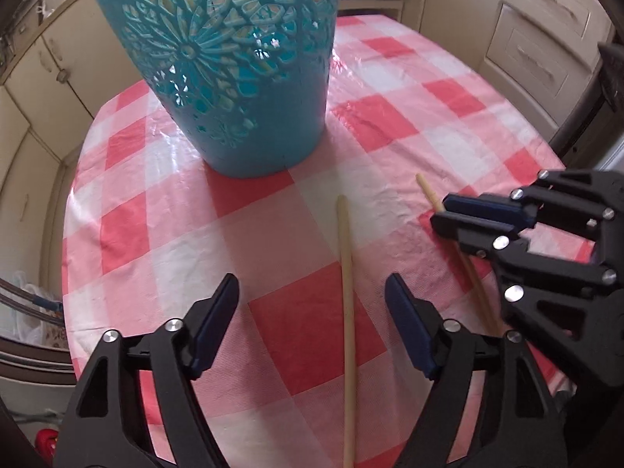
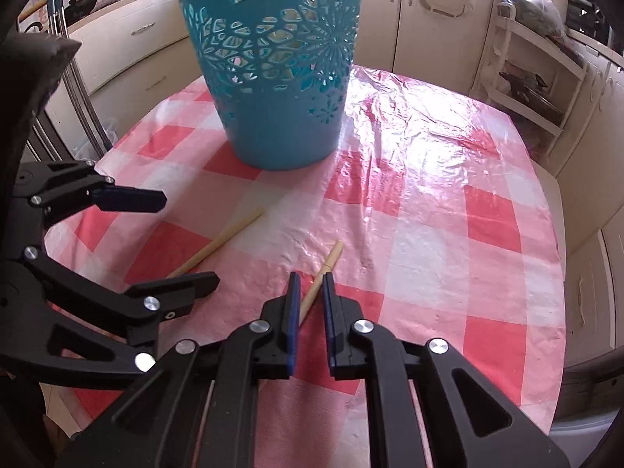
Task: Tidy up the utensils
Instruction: 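Close the left tool on one chopstick while the right tool grasps the other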
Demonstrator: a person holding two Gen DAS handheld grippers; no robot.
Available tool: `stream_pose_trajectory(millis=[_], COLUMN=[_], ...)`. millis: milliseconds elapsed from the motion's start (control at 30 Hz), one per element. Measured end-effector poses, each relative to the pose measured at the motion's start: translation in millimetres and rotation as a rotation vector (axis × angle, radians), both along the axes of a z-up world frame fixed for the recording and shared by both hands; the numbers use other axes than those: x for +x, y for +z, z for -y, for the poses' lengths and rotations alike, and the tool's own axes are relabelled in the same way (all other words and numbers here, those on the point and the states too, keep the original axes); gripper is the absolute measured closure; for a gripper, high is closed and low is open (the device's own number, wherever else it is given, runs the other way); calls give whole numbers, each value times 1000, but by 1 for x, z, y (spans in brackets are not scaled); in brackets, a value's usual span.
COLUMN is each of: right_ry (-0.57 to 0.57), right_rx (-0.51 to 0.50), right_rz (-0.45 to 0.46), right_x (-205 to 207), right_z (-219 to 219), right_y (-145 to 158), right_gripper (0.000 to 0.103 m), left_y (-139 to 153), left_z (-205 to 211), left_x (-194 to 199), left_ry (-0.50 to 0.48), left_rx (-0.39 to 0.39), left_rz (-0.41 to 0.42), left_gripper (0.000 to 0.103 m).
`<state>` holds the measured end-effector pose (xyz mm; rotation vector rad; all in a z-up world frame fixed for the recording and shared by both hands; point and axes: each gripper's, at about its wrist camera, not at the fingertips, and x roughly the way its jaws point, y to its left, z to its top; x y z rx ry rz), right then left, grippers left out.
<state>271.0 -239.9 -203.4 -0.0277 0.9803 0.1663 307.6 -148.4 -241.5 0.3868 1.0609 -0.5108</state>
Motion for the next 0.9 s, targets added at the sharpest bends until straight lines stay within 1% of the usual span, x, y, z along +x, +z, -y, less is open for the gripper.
stream_pose_trajectory(millis=[33,100,133,167,200,300,367,533,667,767,900], right_ry=[-1,-4,-6,-7,-9,-16,-17,-15,-2,-2,-1], right_rx=[3,9,10,11,11,16,23,6,-4,2,8], right_rz=[0,0,0,3,5,13,17,28,34,32,27], right_x=[0,2,2,3,3,1,1,1,1,1,1], right_z=[1,1,1,0,0,0,0,-2,-5,-5,-4], right_y=[0,1,1,1,1,1,0,0,0,-1,-1], right_gripper=[91,91,91,91,91,90,89,89,93,93,93], left_y=[1,3,3,4,5,7,12,28,47,67,95], left_z=[-1,-2,0,-2,-3,-14,-26,-59,-84,-103,-129], left_x=[0,-1,-3,-4,-4,-1,2,13,13,8,0], left_ry=[-2,-8,-13,-19,-19,10,35,106,140,155,174], left_rx=[-10,-48,-50,-59,-71,-105,-132,-222,-283,-346,-471], left_rz=[-6,-20,-9,-12,-22,-53,-59,-64,-49,-24,-5], left_gripper=[36,57,65,83,98,98,98,98,98,98,98])
